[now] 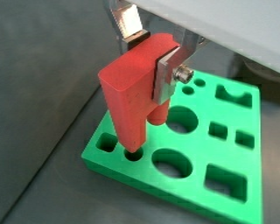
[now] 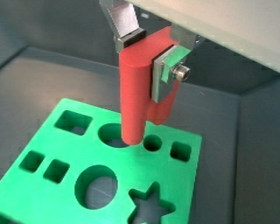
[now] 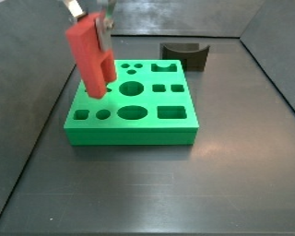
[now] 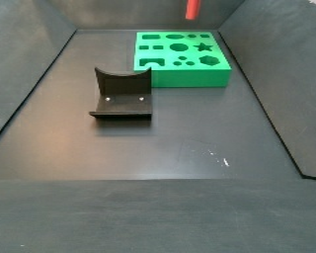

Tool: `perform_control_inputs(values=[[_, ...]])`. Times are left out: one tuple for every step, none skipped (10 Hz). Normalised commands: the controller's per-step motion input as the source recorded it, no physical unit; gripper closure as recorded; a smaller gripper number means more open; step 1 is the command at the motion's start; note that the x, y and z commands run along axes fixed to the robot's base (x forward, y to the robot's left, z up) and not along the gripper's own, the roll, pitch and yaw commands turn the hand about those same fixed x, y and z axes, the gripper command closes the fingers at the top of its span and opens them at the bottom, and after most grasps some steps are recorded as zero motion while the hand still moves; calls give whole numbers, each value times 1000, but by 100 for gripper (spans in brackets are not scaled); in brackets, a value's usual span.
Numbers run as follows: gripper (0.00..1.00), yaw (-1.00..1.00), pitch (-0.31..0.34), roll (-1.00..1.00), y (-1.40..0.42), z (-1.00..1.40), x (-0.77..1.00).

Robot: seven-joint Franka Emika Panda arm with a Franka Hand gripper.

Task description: Insert the square-circle object.

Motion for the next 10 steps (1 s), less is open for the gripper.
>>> perform_control_inputs(values=[[100, -997, 0, -11, 0, -229, -49], [100, -1000, 0, -1, 0, -177, 0], [100, -1000, 0, 0, 0, -163, 0], [100, -1000, 0, 0, 0, -197, 0], [100, -1000, 0, 0, 0, -206, 0], [100, -1000, 0, 0, 0, -217, 0], [100, -1000, 0, 0, 0, -200, 0], [100, -1000, 0, -1, 0, -169, 0], [100, -1000, 0, -11, 0, -154, 0], [100, -1000, 0, -33, 0, -183, 0]])
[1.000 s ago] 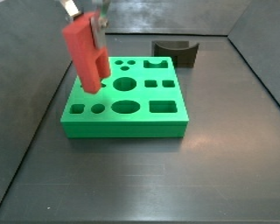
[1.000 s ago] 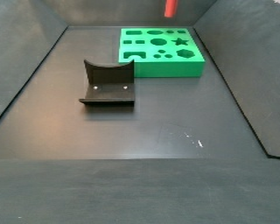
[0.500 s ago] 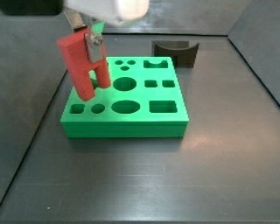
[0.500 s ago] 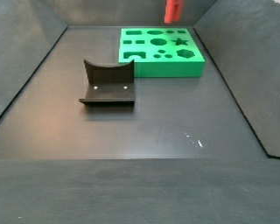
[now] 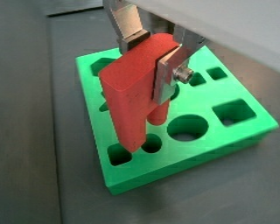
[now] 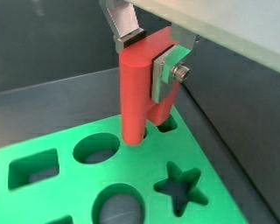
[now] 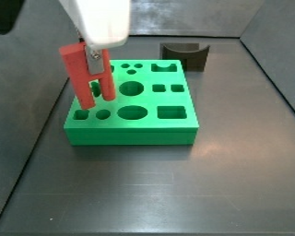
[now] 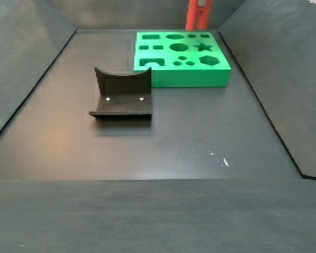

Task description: Insert the square-circle object.

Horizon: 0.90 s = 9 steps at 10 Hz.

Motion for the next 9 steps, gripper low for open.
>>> perform_control_inputs(values=[[100, -1000, 0, -44, 0, -220, 0], [100, -1000, 0, -70, 0, -251, 0], [100, -897, -16, -90, -140, -231, 0], [100, -826, -13, -109, -166, -291, 0], [100, -737, 0, -44, -123, -223, -54], [100, -403, 0, 26, 0, 0, -106], [100, -180, 0, 20, 0, 0, -177], [100, -166, -16, 0, 0, -166, -203], [100, 0, -27, 0, 0, -266, -57]])
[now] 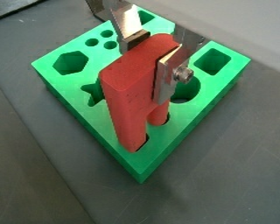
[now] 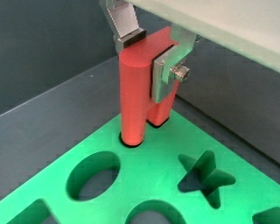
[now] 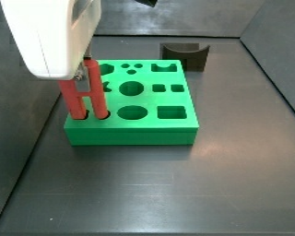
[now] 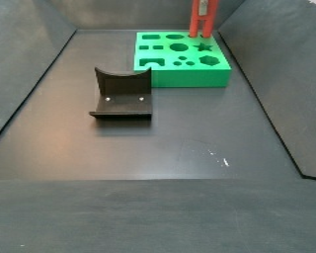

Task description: Insert the square-circle object.

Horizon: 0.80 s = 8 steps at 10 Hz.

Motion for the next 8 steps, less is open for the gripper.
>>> perform_control_inputs(values=[[100, 0, -3, 0, 0, -331, 0], [100, -120, 0, 0, 0, -380, 74], [100, -371, 0, 11, 0, -371, 229], [100, -426, 0, 13, 0, -363, 171], [100, -383, 0, 0, 0, -371, 89], [100, -269, -3, 0, 0, -414, 0], [100, 46, -91, 0, 0, -440, -74], [100, 206, -87, 41, 0, -434, -43]])
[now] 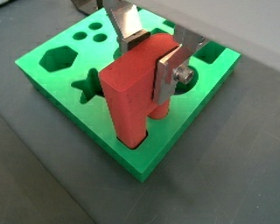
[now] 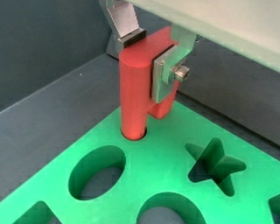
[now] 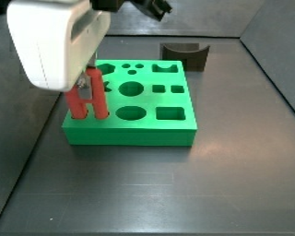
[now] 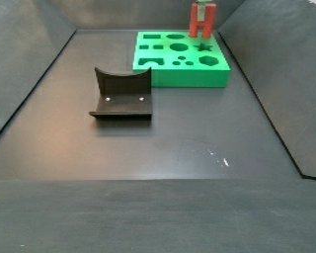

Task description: Insert the square-circle object.

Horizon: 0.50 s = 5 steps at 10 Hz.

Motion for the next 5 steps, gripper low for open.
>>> perform_control_inputs(values=[[100, 131, -29, 131, 29, -440, 0], [100, 54, -3, 160, 40, -423, 0], [100, 14, -1, 174, 31, -423, 0], [100, 0, 0, 189, 26, -414, 0], [100, 0, 0, 180, 14, -414, 0]])
